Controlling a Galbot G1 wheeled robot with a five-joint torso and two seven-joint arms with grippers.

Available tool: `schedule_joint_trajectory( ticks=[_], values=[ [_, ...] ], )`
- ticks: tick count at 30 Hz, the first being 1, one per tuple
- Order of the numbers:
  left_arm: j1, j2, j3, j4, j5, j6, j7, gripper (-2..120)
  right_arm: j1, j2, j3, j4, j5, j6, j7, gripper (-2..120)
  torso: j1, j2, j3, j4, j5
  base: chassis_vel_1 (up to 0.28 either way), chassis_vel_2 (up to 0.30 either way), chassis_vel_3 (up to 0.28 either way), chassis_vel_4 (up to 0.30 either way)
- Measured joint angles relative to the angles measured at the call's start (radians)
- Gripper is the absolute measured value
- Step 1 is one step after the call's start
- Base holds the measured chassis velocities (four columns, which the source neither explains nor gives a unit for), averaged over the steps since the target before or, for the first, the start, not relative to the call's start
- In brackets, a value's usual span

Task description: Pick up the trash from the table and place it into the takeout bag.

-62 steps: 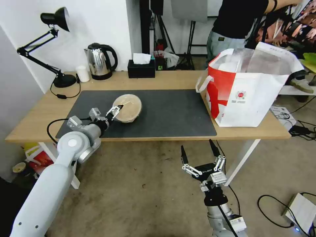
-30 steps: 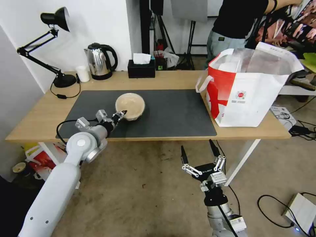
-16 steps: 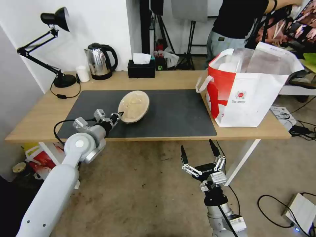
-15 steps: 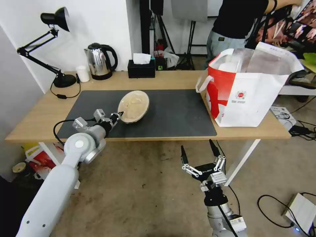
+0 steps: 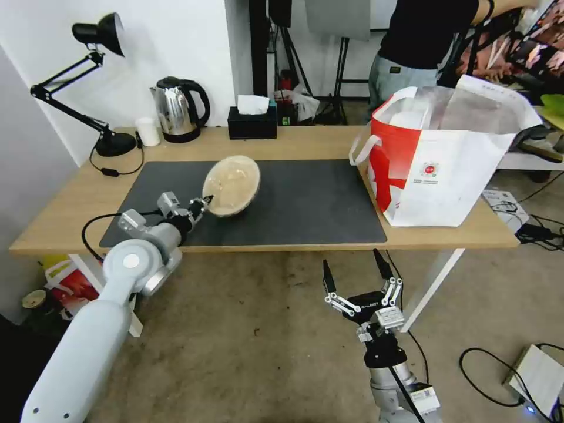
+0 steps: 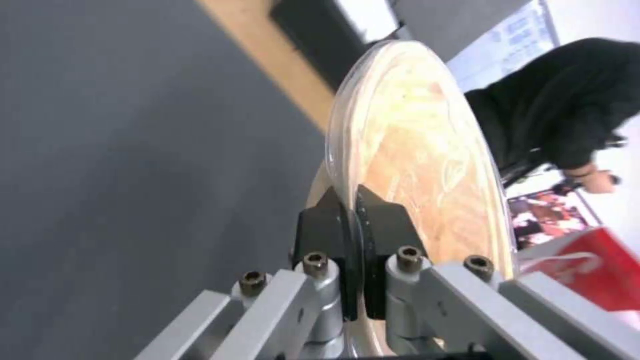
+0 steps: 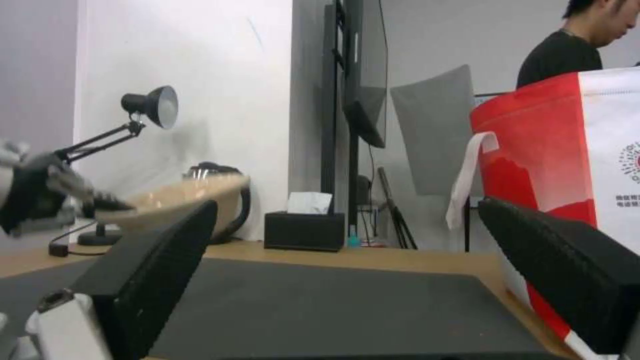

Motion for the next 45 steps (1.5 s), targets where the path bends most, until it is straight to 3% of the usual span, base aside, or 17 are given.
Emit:
schedule_joint_trajectory(
  ticks=[5,9,13,16,22,26,30,43,45],
  values=[
    [-0.019,0.035,-0.009,-0.046,-0.034,-0.004,0.000,1,0.000,0.000,0.000,0.000,0.000,0.000,0.000,100,0.000,0.000,0.000,0.0001,-0.0001,0.000,0.000,0.000,0.000],
    [-0.118,0.089,0.046,-0.059,-0.062,-0.022,0.027,1,0.000,0.000,0.000,0.000,0.000,0.000,0.000,100,0.000,0.000,0.000,-0.0001,-0.0002,0.000,0.000,0.000,0.000],
    [-0.217,0.126,0.121,-0.040,-0.079,-0.041,0.056,1,0.000,0.000,0.000,0.000,0.000,0.000,0.000,100,0.000,0.000,0.000,0.0000,-0.0001,0.000,0.000,0.000,0.000],
    [-0.353,0.156,0.221,-0.010,-0.106,-0.059,0.089,1,0.000,0.000,0.000,0.000,0.000,0.000,0.000,100,0.000,0.000,0.000,0.0000,0.0000,0.000,0.000,0.000,0.000],
    [-0.555,0.168,0.357,0.064,-0.150,-0.064,0.109,1,0.000,0.000,0.000,0.000,0.000,0.000,0.000,100,0.000,0.000,0.000,0.0000,0.0001,0.000,0.000,0.000,0.000],
    [-0.736,0.129,0.510,0.185,-0.165,-0.065,0.125,1,0.000,0.000,0.000,0.000,0.000,0.000,0.000,100,0.000,0.000,0.000,-0.0002,0.0003,0.000,0.000,0.000,0.000],
    [-0.806,0.083,0.583,0.246,-0.165,-0.064,0.129,1,0.000,0.000,0.000,0.000,0.000,0.000,0.000,100,0.000,0.000,0.000,0.0000,0.0001,0.000,0.000,0.000,0.000],
    [-0.953,-0.100,0.722,0.409,-0.156,-0.061,0.134,1,0.000,0.000,0.000,0.000,0.000,0.000,0.000,100,0.000,0.000,0.000,0.0000,0.0002,0.000,0.000,0.000,0.000],
    [-0.954,-0.103,0.725,0.412,-0.154,-0.061,0.134,1,0.000,0.000,0.000,0.000,0.000,0.000,0.000,100,0.000,0.000,0.000,0.0000,0.0001,0.000,0.000,0.000,0.000]
  ],
)
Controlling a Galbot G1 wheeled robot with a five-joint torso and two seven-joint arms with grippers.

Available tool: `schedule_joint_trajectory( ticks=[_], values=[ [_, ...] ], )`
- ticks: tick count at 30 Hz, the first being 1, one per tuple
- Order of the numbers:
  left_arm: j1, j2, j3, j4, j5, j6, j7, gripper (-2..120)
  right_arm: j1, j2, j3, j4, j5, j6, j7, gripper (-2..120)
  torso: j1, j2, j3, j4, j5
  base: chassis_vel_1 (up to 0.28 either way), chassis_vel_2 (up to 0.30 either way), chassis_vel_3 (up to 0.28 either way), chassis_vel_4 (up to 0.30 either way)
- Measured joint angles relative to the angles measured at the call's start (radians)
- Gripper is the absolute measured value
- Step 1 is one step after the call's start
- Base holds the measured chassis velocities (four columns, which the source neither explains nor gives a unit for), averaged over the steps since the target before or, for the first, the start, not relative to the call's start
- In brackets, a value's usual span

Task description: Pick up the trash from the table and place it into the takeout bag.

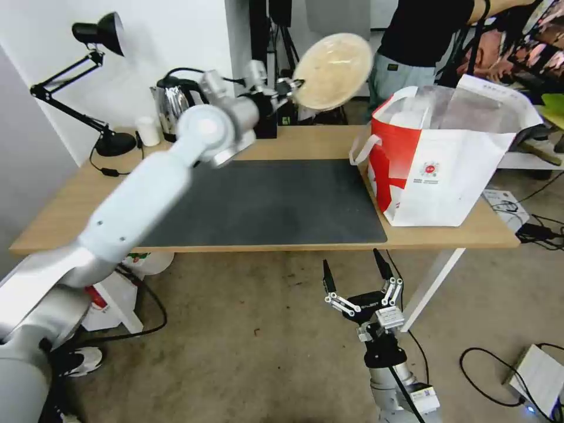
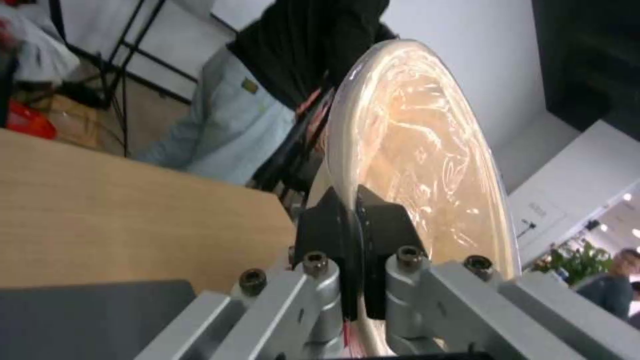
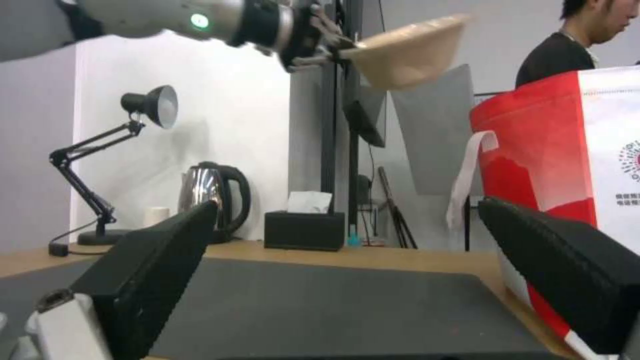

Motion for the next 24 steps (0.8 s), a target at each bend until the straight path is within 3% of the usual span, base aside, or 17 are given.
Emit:
schedule_joint_trajectory(
  ticks=[3,12,24],
  values=[
    [-0.033,-0.076,0.033,0.074,0.026,0.000,0.006,1,0.000,0.000,0.000,0.000,0.000,0.000,0.000,100,0.000,0.000,0.000,-0.0001,0.0001,0.000,0.000,0.000,0.000],
    [-0.094,-0.200,0.069,0.201,0.063,0.001,0.029,1,0.000,0.000,0.000,0.000,0.000,0.000,0.000,100,0.000,0.000,0.000,-0.0001,0.0000,0.000,0.000,0.000,0.000],
    [-0.145,-0.280,0.109,0.274,0.071,0.001,0.045,1,0.000,0.000,0.000,0.000,0.000,0.000,0.000,100,0.000,0.000,0.000,0.0000,-0.0001,0.000,0.000,0.000,0.000]
  ],
)
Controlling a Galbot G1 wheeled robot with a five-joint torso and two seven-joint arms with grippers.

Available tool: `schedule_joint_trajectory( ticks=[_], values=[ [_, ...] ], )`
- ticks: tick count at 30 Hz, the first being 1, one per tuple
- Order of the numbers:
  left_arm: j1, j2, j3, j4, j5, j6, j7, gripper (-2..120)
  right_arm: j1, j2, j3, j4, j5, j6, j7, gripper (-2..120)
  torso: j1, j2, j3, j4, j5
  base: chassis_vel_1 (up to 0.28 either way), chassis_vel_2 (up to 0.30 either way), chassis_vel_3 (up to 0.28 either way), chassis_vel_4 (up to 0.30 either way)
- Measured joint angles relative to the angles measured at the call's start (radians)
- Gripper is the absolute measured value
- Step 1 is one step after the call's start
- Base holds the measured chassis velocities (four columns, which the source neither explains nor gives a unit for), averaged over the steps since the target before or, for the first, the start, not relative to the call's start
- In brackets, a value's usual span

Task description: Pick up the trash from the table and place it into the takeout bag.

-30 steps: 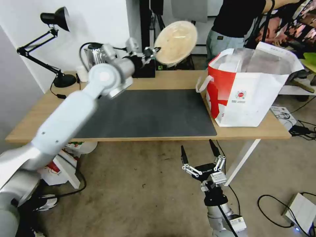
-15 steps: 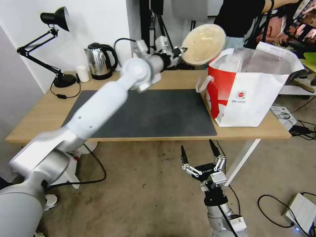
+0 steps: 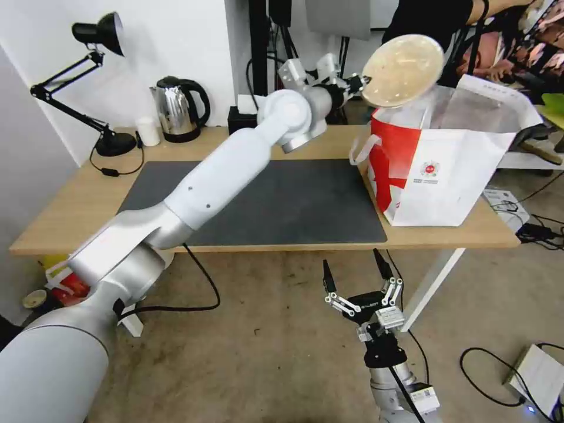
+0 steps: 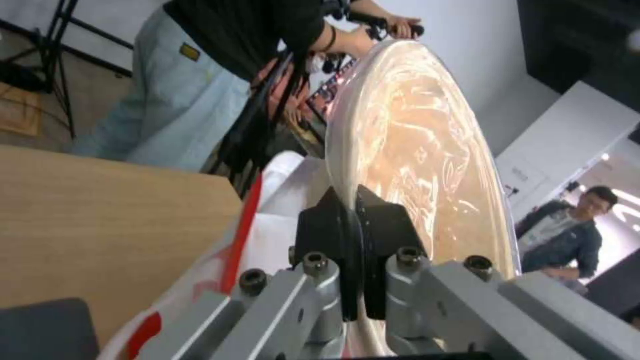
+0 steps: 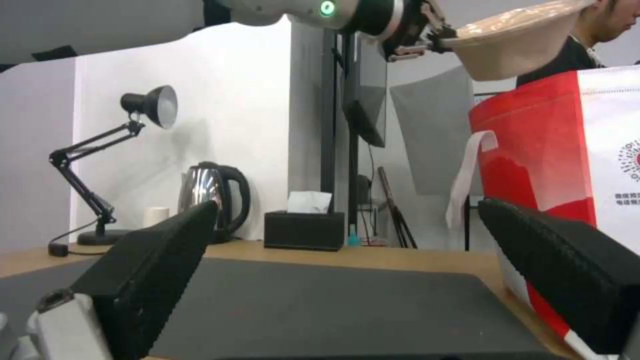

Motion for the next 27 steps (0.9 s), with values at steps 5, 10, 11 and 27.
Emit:
schedule_joint_trajectory(
  ticks=[5,10,11,27],
  values=[
    [-0.018,-0.028,0.026,0.036,0.009,-0.001,0.005,1,0.000,0.000,0.000,0.000,0.000,0.000,0.000,100,0.000,0.000,0.000,0.0002,-0.0001,0.000,0.000,0.000,0.000],
    [-0.040,-0.060,0.064,0.093,0.031,-0.002,0.023,1,0.000,0.000,0.000,0.000,0.000,0.000,0.000,100,0.000,0.000,0.000,0.0000,0.0001,0.000,0.000,0.000,0.000],
    [-0.045,-0.070,0.074,0.114,0.039,-0.003,0.031,1,0.000,0.000,0.000,0.000,0.000,0.000,0.000,100,0.000,0.000,0.000,0.0000,0.0001,0.000,0.000,0.000,0.000],
    [-0.067,-0.161,0.125,0.353,0.226,-0.036,0.168,1,0.000,0.000,0.000,0.000,0.000,0.000,0.000,100,0.000,0.000,0.000,0.0002,-0.0002,0.000,0.000,0.000,0.000]
  ],
)
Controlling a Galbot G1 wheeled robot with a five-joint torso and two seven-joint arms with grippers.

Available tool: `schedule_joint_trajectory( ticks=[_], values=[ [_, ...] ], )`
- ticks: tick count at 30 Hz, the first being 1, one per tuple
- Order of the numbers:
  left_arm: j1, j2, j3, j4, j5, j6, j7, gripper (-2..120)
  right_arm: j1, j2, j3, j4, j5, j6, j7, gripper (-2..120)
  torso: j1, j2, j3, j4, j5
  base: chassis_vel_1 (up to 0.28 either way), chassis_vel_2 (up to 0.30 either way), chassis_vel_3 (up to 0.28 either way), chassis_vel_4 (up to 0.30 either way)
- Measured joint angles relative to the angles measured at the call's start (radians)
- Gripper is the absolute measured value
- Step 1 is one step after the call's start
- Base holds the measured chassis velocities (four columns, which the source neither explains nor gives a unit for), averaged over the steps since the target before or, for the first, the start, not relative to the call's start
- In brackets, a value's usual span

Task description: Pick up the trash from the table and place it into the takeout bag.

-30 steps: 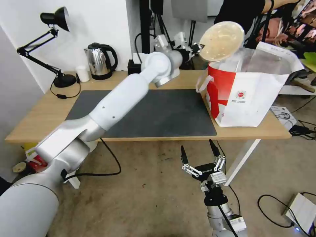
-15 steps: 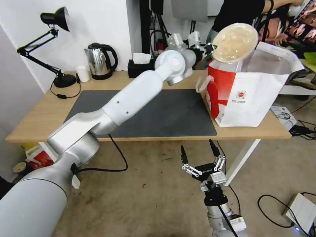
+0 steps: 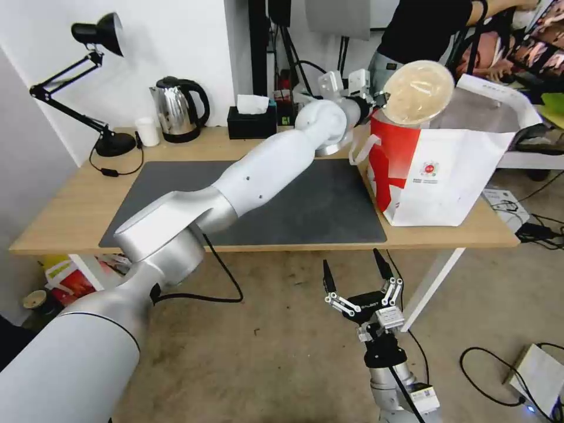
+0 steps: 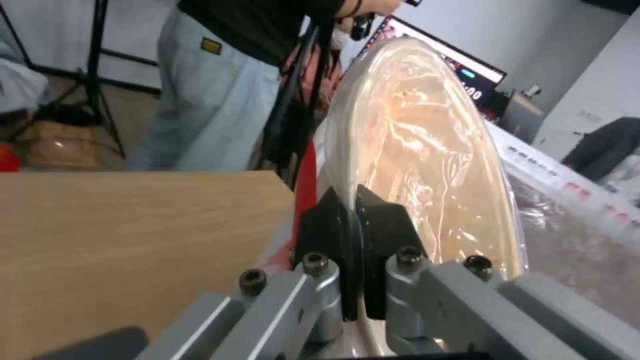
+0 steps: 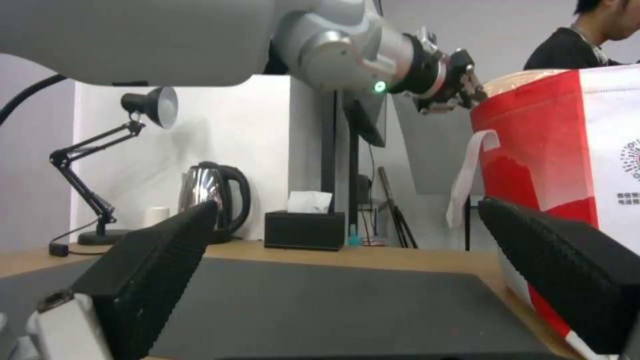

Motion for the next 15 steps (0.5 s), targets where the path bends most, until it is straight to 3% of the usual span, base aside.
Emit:
schedule_joint_trajectory(
  ticks=[15],
  values=[
    [0.018,0.003,0.023,0.025,0.056,-0.002,0.015,1,0.000,0.000,0.000,0.000,0.000,0.000,0.000,100,0.000,0.000,0.000,-0.0001,0.0000,0.000,0.000,0.000,0.000]
  ],
)
